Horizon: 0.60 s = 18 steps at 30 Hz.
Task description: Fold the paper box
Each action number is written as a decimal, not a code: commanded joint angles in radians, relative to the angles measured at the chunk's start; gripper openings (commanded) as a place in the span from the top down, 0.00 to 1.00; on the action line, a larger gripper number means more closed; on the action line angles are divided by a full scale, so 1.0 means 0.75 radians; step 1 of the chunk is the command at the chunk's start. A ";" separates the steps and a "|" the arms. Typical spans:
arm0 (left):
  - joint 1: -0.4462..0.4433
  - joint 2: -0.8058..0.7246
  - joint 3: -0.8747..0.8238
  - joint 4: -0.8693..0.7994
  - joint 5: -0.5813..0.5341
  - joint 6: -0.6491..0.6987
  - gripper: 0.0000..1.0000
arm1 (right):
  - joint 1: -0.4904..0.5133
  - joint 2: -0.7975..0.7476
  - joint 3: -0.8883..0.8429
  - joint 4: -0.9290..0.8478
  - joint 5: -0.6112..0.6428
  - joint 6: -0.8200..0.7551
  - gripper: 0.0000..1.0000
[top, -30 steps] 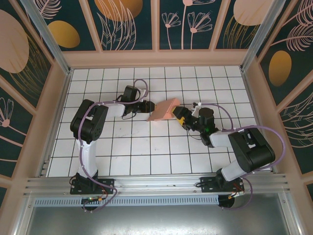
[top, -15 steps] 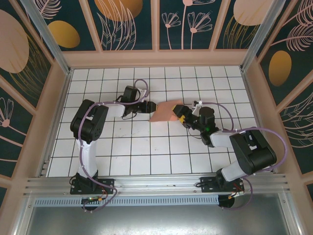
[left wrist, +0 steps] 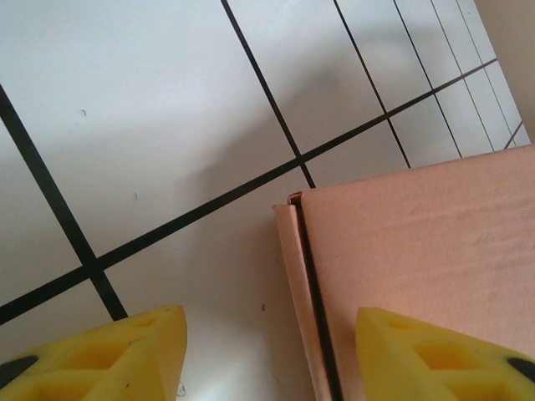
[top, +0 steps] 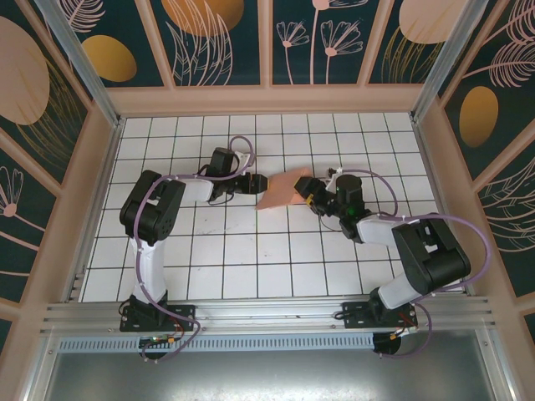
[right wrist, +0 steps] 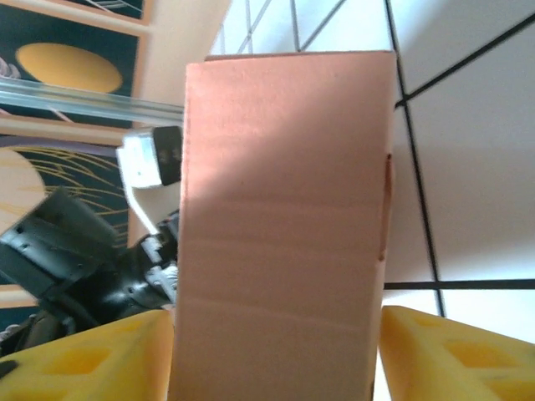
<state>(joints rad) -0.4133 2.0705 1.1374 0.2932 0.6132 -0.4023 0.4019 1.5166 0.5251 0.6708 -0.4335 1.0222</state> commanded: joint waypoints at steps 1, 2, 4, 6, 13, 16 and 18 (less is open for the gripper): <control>-0.003 -0.065 -0.029 0.062 0.025 -0.003 0.45 | -0.002 -0.019 0.044 -0.198 0.070 -0.044 0.45; -0.001 -0.072 -0.036 0.076 0.019 -0.002 0.44 | -0.007 -0.025 0.038 -0.206 0.068 -0.044 0.49; -0.001 -0.103 -0.071 0.121 0.000 -0.002 0.41 | -0.017 -0.044 0.020 -0.193 0.059 -0.041 0.55; -0.002 -0.154 -0.126 0.210 -0.030 0.000 0.35 | -0.021 -0.062 0.012 -0.192 0.056 -0.048 0.61; -0.003 -0.434 -0.437 0.617 -0.233 0.094 0.01 | -0.054 -0.123 -0.003 -0.175 0.003 -0.061 0.66; -0.005 -0.591 -0.628 0.855 -0.355 0.190 0.01 | -0.072 -0.155 -0.008 -0.153 -0.043 -0.060 0.66; -0.005 -0.666 -0.742 1.014 -0.432 0.259 0.01 | -0.087 -0.192 -0.011 -0.141 -0.069 -0.069 0.66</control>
<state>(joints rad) -0.4133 1.6360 0.6640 0.8055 0.4000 -0.3084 0.3523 1.4250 0.5293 0.5304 -0.4438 0.9932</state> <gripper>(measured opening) 0.988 0.423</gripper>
